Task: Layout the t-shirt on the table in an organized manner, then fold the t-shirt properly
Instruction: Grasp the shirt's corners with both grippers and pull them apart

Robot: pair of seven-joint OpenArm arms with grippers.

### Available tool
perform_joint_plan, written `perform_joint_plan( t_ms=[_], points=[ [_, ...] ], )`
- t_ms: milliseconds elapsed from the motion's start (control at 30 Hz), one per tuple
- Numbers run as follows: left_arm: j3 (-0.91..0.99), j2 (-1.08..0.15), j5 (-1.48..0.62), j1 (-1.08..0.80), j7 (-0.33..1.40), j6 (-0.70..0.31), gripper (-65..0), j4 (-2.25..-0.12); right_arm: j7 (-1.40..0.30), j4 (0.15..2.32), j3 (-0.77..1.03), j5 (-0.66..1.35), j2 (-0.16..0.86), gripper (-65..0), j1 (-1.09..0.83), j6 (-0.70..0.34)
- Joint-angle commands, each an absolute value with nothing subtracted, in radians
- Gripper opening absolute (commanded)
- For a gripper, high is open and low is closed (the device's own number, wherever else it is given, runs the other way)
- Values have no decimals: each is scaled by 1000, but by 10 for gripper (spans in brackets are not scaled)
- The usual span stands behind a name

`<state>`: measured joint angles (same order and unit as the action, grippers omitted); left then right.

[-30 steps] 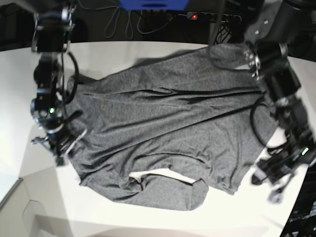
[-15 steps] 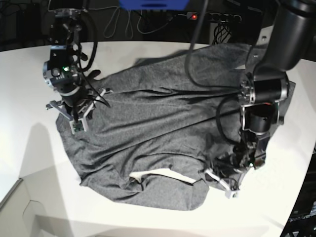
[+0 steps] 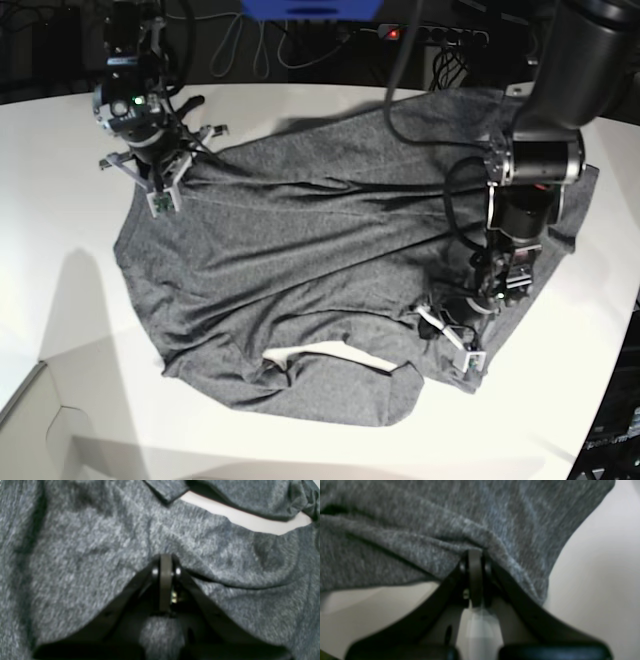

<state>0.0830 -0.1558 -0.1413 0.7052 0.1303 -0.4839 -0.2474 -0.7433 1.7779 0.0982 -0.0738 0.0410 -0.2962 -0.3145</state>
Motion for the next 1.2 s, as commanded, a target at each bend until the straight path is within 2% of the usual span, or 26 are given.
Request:
perform_joint_plan(
  t_ms=[0,200,567,1167],
  points=[
    [84,-179,-128,717,157,-483,-649,-249,-730,1797,101,-73,45,-650,-315,-312],
    [88,-185,-130,716,157,-483,-649,-249,-730,1794,107,-74,74,-650,-348,-312],
    [90,-205,-134,716,156,-483,-649,-249,-731,1796,229,-70,76,-650,-403,-312],
    [128,-278,-189,722,116,-483,-648,-260,-730,1701,229,-74,93,-650,-338,-312]
  ],
)
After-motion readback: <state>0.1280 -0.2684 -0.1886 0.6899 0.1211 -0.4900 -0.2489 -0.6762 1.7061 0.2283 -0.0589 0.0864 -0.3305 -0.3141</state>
